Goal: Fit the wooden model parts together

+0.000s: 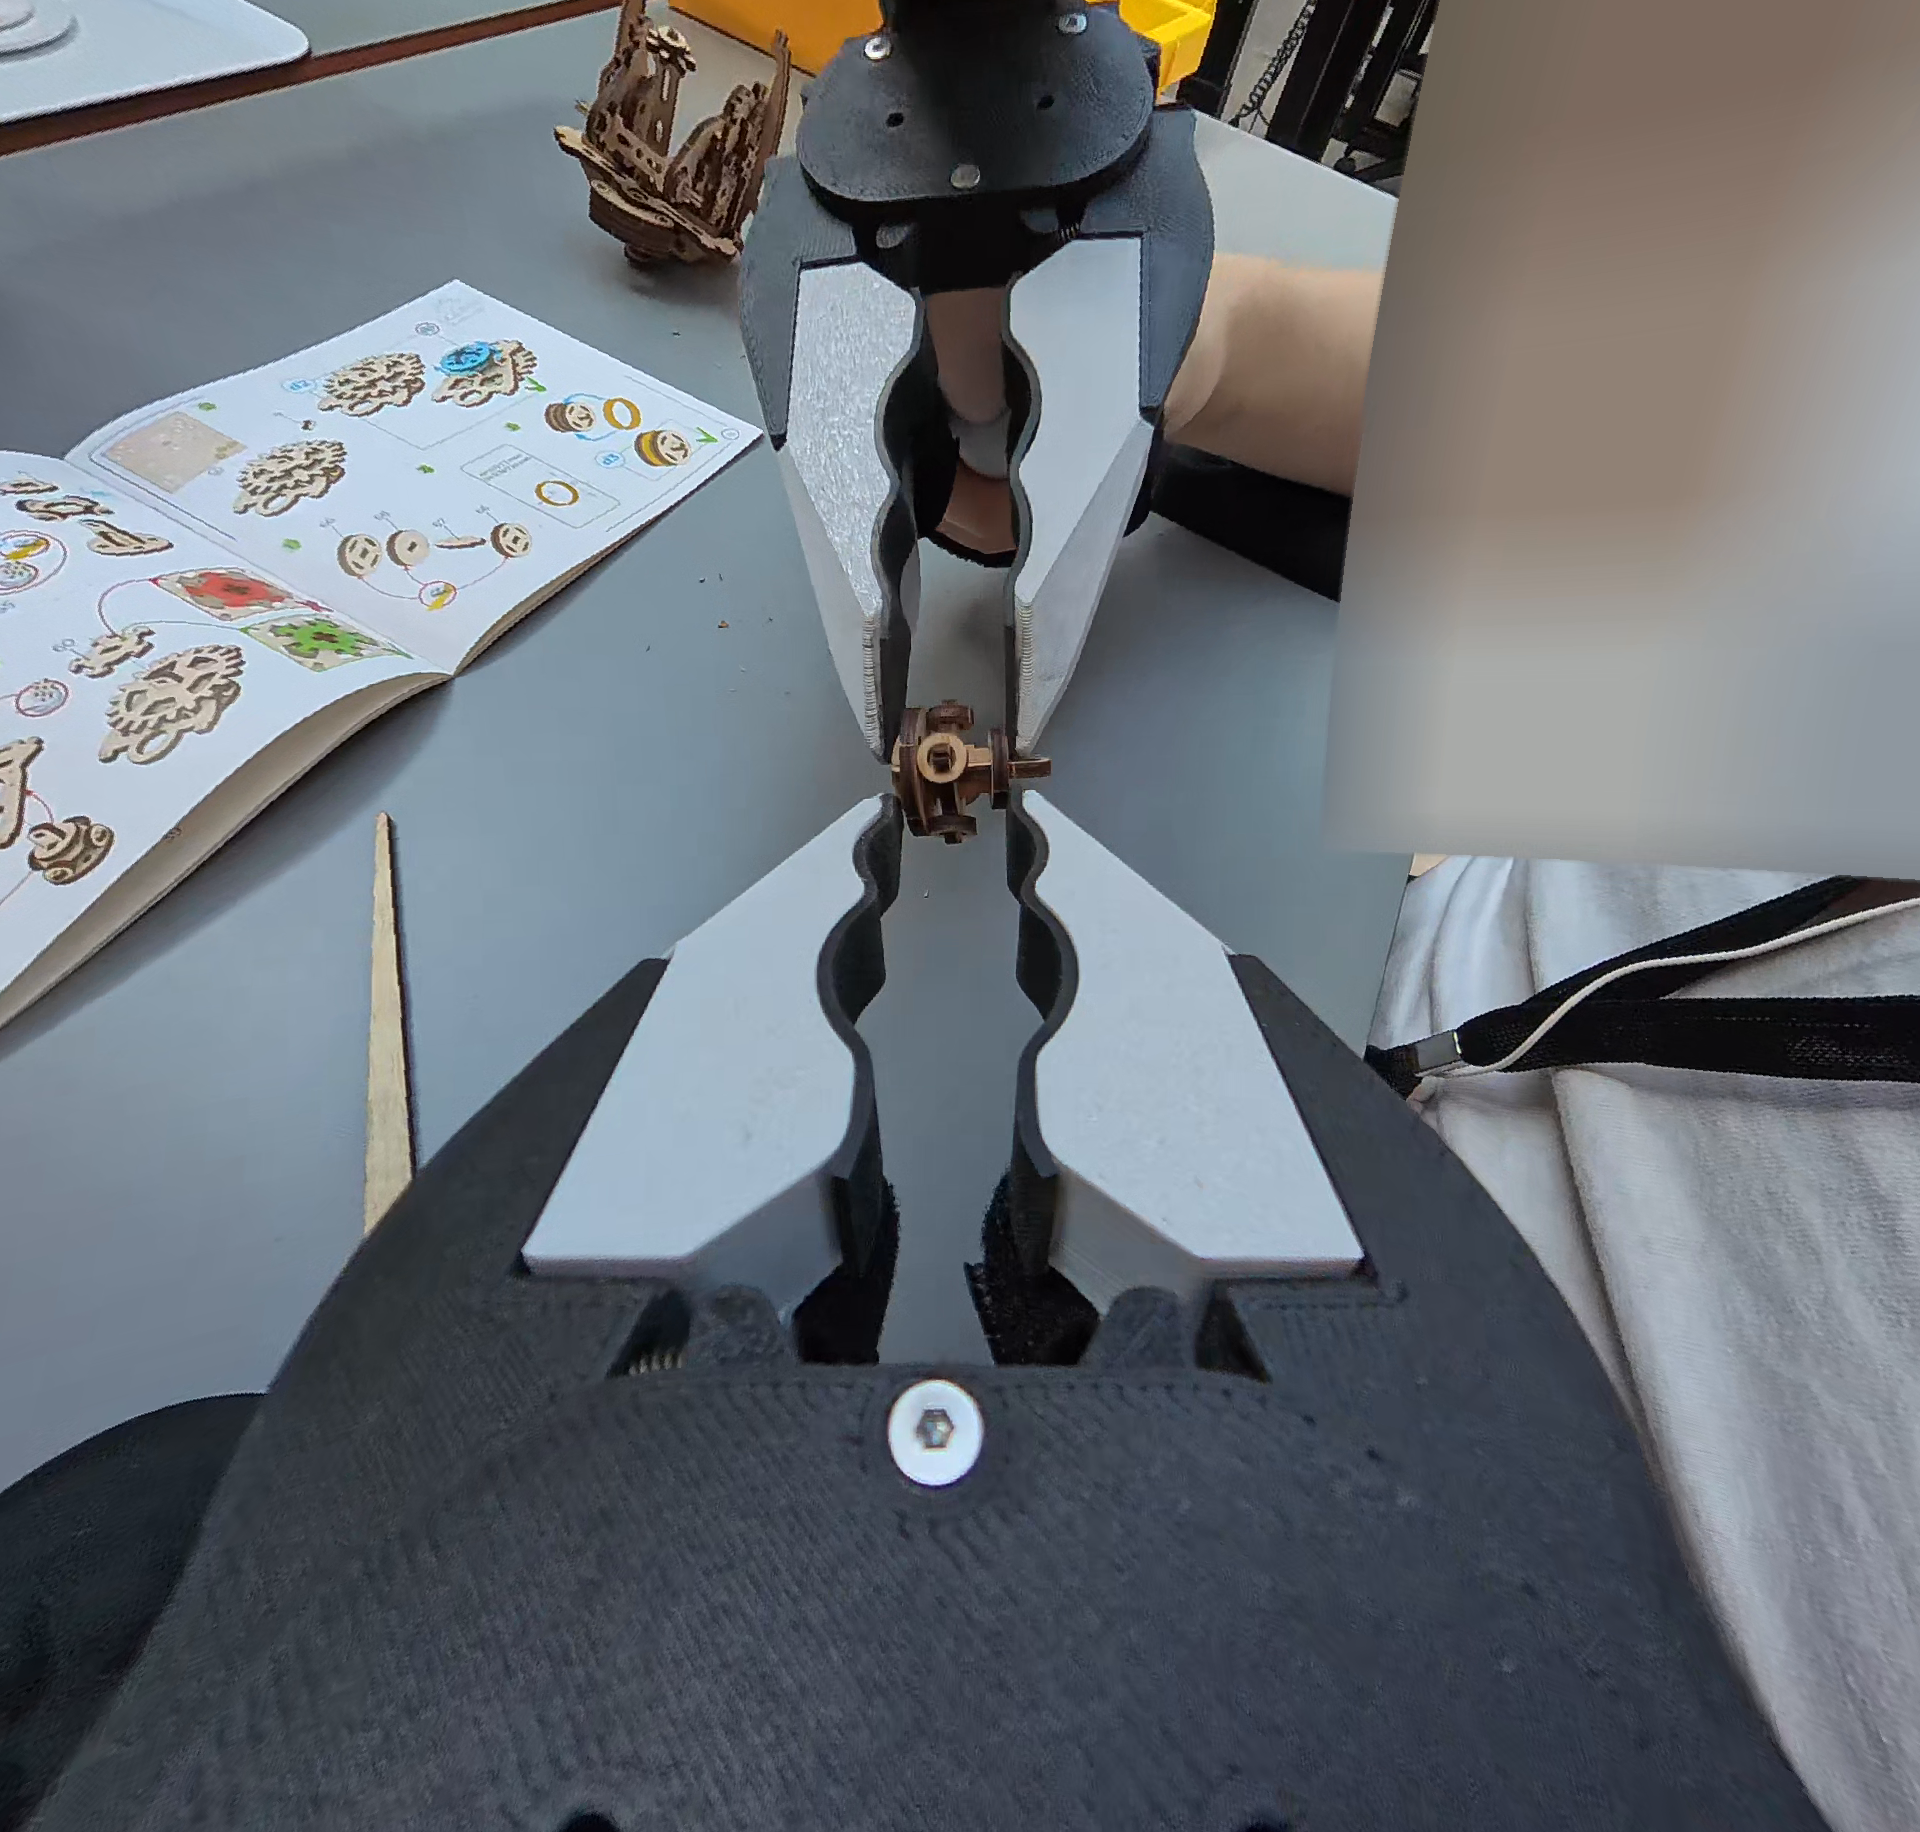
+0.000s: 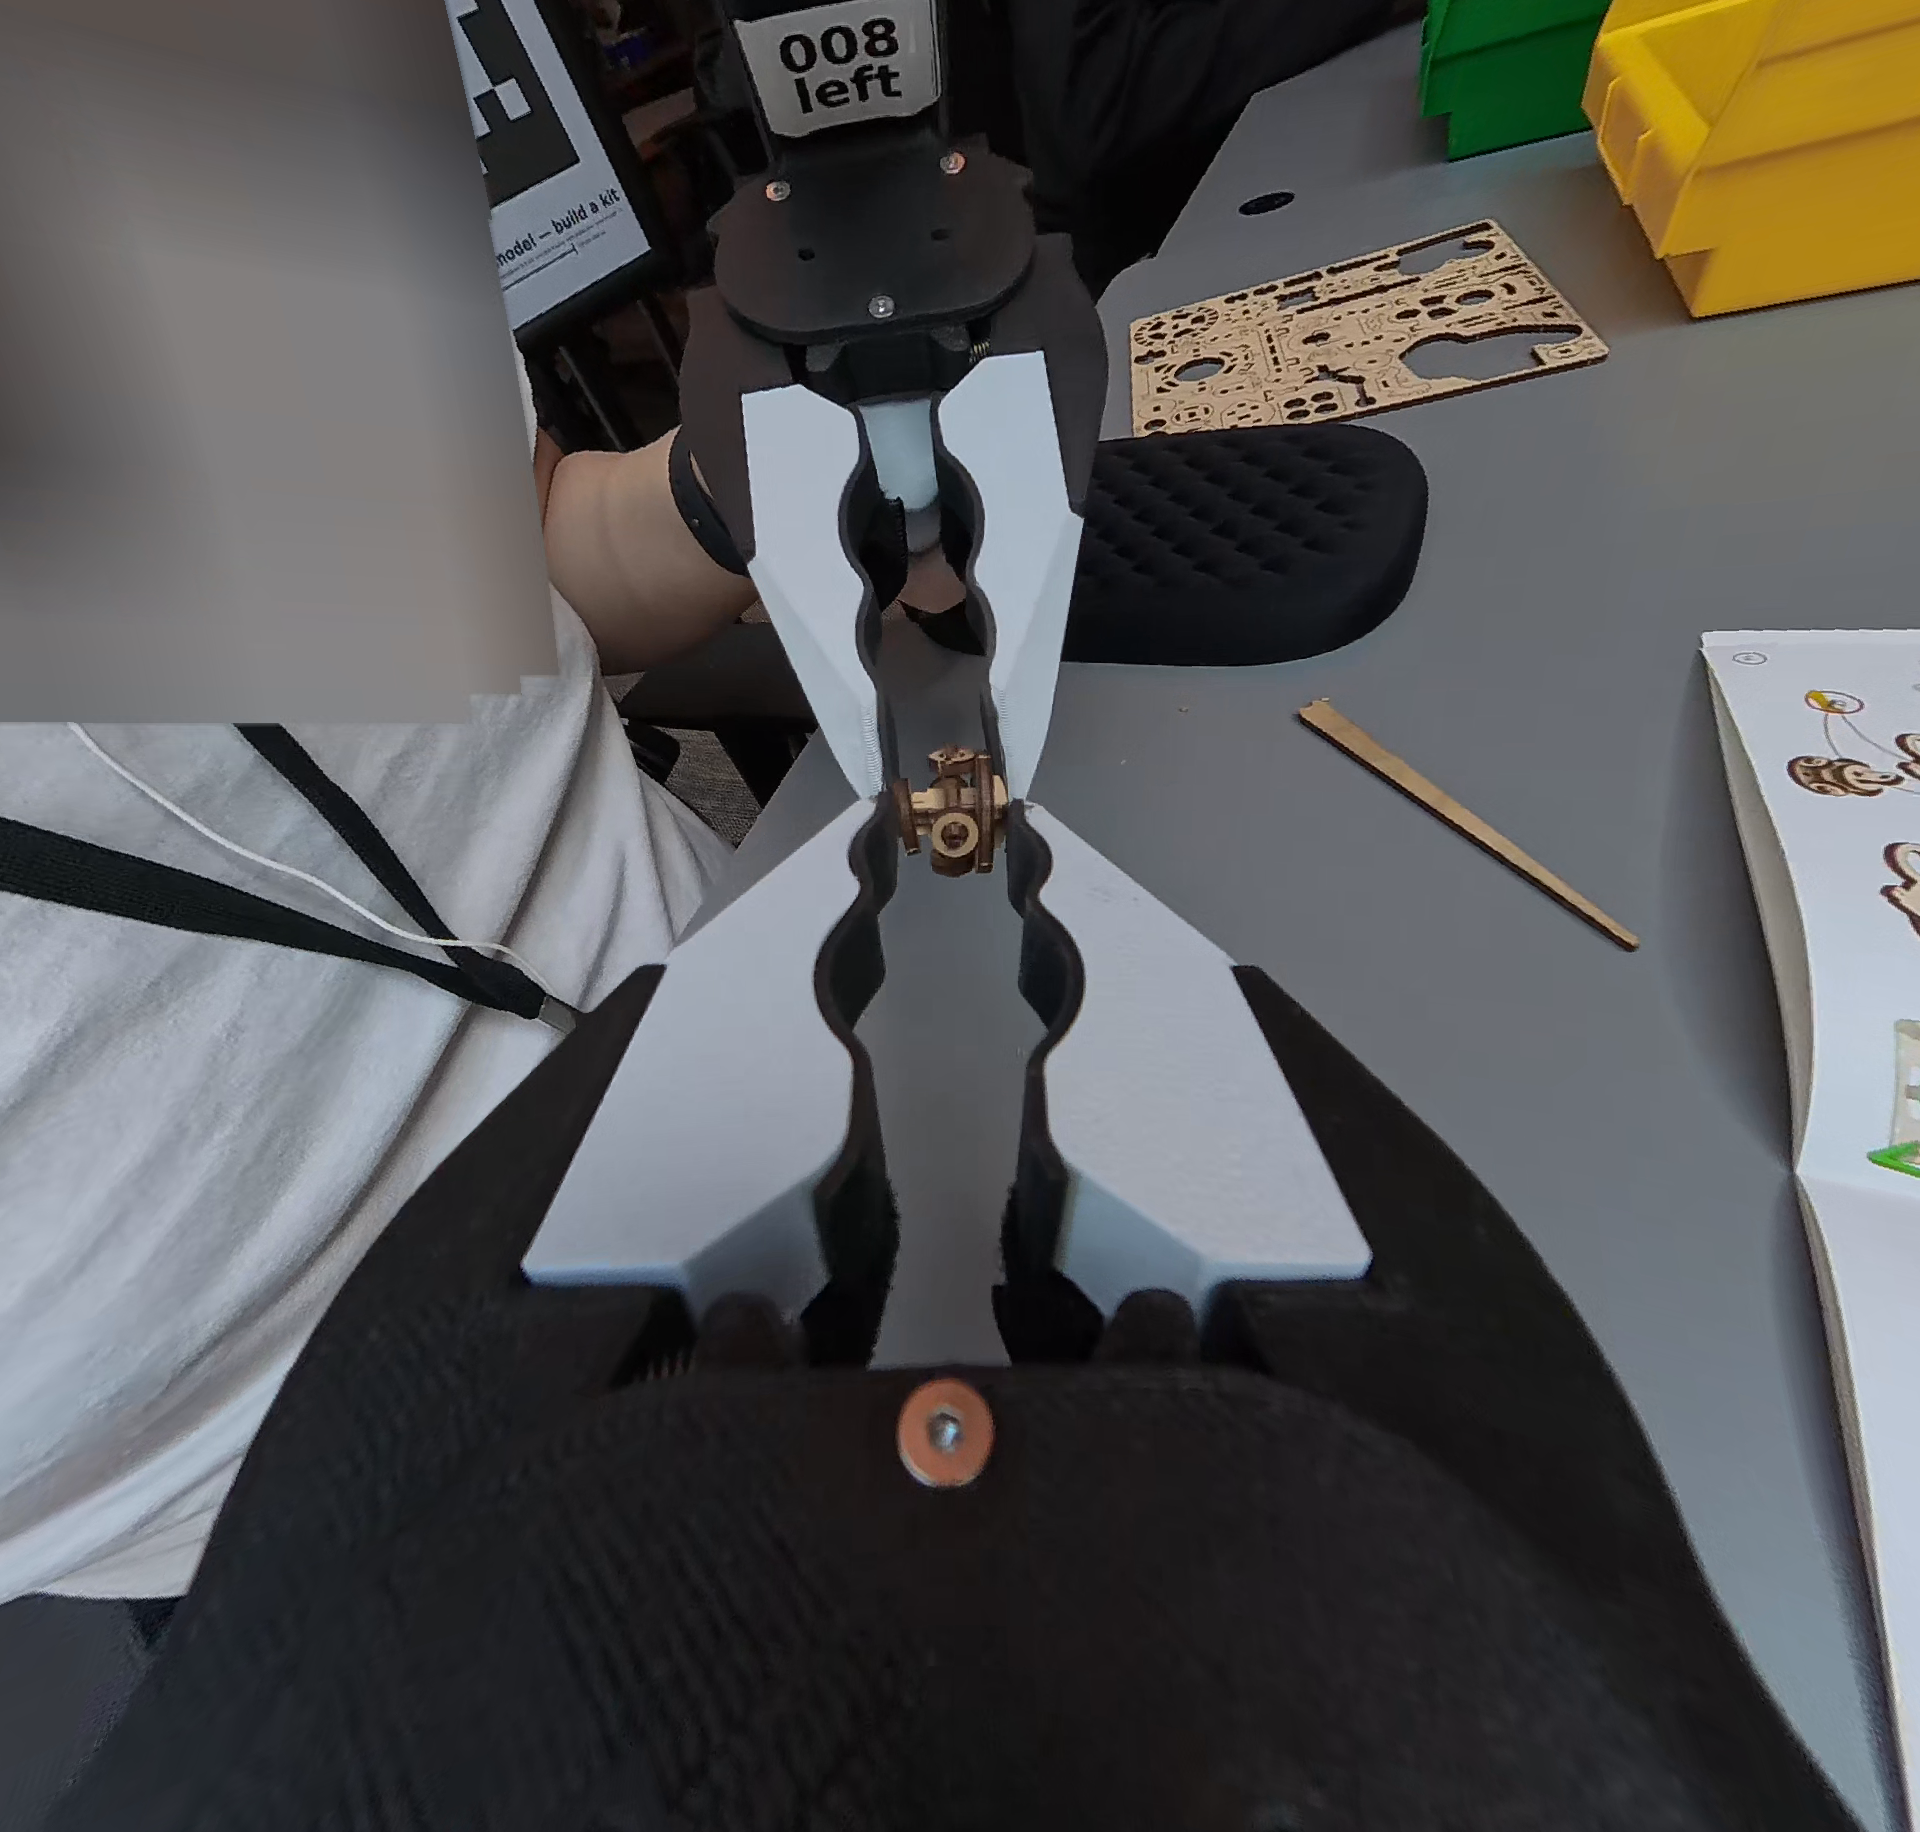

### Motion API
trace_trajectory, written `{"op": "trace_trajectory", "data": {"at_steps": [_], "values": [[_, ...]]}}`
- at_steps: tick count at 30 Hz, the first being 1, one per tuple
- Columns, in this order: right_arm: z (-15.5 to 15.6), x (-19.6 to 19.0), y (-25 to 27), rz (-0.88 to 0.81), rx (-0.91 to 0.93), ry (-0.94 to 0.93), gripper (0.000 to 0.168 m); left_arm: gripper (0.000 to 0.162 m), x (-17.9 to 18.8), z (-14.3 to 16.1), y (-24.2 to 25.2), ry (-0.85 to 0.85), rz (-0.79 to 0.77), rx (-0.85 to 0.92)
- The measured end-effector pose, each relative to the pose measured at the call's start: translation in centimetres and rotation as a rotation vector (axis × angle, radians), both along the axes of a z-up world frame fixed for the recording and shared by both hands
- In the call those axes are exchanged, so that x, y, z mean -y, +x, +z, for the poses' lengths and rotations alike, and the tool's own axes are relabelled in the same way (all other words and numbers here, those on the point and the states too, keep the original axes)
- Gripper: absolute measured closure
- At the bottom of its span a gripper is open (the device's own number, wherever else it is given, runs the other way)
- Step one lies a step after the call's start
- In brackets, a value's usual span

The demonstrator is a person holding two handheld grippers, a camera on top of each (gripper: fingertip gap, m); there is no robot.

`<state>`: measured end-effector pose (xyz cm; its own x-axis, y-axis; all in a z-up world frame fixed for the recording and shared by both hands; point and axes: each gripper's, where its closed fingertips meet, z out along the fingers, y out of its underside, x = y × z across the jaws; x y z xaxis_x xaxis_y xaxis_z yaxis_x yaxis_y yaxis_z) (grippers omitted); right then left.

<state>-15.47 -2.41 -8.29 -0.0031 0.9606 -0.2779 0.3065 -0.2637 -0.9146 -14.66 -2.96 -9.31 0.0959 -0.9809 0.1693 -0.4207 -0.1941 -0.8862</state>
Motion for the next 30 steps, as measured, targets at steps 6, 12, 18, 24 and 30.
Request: {"op": "trace_trajectory", "data": {"at_steps": [6,12,18,24,30], "values": [[0.1,0.0,0.1,0.002,-0.001,0.034,0.15,0.145,0.0,0.1,0.0,-0.004,-0.008,-0.002],[-0.5,0.4,-0.1,0.029,0.014,0.015,0.15,0.145,0.4,-0.4,-0.1,-0.024,-0.031,-0.021],[0.4,-0.1,-0.2,0.001,-0.036,0.012,0.148,0.145,-0.1,0.7,-0.3,-0.031,-0.006,0.075],[1.2,-0.6,0.2,-0.022,-0.09,-0.031,0.145,0.145,-0.3,2.3,-0.2,-0.121,-0.014,0.213],[1.7,-0.4,0.0,-0.034,-0.088,0.002,0.148,0.145,-0.5,2.4,0.2,-0.16,-0.007,0.242]]}}
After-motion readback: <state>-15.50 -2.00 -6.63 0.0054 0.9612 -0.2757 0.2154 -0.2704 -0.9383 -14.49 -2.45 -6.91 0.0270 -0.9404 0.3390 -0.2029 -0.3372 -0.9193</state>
